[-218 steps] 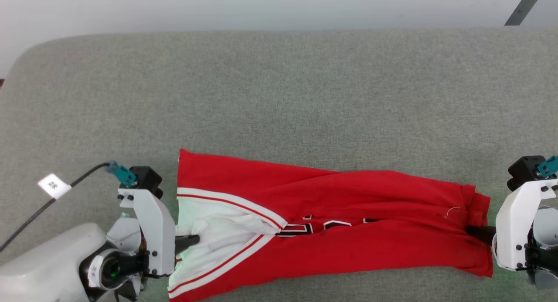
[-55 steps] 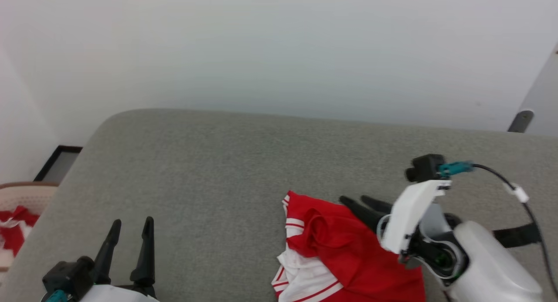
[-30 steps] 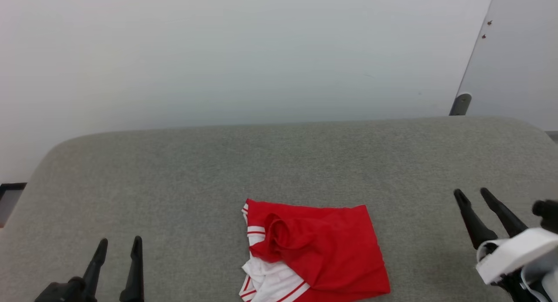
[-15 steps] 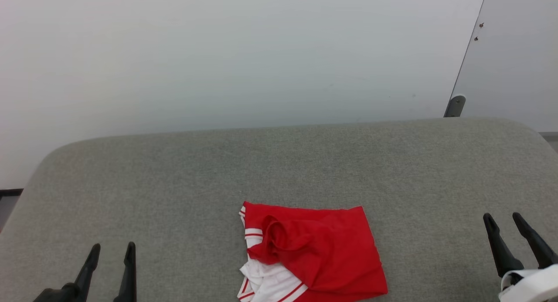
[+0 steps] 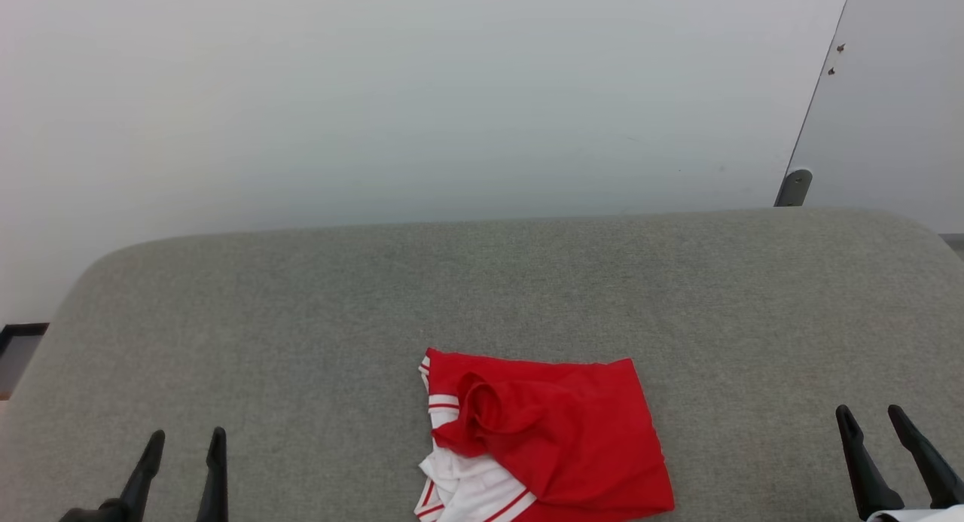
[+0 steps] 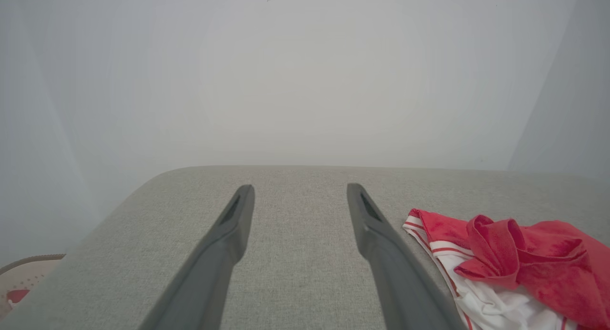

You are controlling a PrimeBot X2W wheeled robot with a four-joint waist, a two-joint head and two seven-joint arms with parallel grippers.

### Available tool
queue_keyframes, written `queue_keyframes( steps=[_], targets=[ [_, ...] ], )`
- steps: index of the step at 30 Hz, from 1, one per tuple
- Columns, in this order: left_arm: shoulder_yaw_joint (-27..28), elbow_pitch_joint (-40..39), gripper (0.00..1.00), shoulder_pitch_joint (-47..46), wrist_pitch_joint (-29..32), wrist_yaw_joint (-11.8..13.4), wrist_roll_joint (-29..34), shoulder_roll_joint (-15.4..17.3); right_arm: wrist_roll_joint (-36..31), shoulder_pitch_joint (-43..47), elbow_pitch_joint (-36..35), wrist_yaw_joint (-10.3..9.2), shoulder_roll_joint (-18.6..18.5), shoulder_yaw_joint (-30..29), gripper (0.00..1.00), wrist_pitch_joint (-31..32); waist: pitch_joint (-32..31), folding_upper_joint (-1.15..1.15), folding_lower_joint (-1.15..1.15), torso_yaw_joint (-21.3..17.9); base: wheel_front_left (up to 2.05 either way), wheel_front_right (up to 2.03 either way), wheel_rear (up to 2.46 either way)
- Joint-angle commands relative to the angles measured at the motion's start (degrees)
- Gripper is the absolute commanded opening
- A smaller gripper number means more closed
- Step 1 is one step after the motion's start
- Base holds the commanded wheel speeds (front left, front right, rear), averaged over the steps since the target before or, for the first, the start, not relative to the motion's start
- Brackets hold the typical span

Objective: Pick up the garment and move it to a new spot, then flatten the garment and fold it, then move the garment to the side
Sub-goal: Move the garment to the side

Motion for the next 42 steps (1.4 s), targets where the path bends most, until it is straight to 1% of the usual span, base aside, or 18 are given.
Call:
queue_keyframes(
  steps=[1,8,15,22,27,33,37,42],
  targets=[
    [0.0,-0.2,1.00,0.4,0.1,-0.1,0.2,0.1,-0.2,0.9,-0.2,-0.05,0.1,-0.3,1.00,0.0,0.0,0.00,0.00,0.0,0.00,0.00,0.00],
    [-0.9,-0.3,1.00,0.1,0.1,-0.1,0.1,-0.1,-0.4,0.8,-0.6,-0.05,0.3,0.1,1.00,1.3,0.1,0.00,0.00,1.0,0.00,0.00,0.00],
    [-1.5,-0.6,1.00,-0.6,0.1,-0.1,-0.6,0.9,0.4,-1.5,-0.7,-0.04,0.2,3.2,1.00,4.6,0.9,0.00,0.00,4.4,0.00,0.00,0.00],
    [-4.2,-0.8,1.00,-1.6,0.1,-0.1,-0.7,1.6,1.7,-5.7,2.0,-0.05,0.5,7.8,1.00,11.2,2.3,0.00,0.00,9.2,0.00,0.00,0.00],
    [-6.2,-0.3,1.00,-2.7,0.1,-0.1,-0.9,1.7,2.2,-8.4,5.1,-0.05,0.7,9.6,1.00,15.7,3.3,0.00,0.00,12.6,0.00,0.00,0.00],
    [-8.1,0.7,1.00,-4.0,0.1,-0.1,-1.5,1.5,1.8,-10.4,8.8,-0.05,0.6,9.2,1.00,20.4,4.5,0.00,0.00,15.8,0.00,0.00,0.00],
    [-8.8,0.9,1.00,-5.2,0.1,-0.1,-1.8,1.1,2.1,-11.8,10.8,-0.05,0.8,8.5,1.00,24.2,6.2,0.00,0.00,17.2,0.00,0.00,0.00],
    [-9.2,1.3,1.00,-6.3,0.1,-0.1,-2.2,0.6,0.7,-14.2,14.1,-0.05,1.6,7.5,1.00,30.3,8.1,0.00,0.00,18.2,0.00,0.00,0.00]
  ],
)
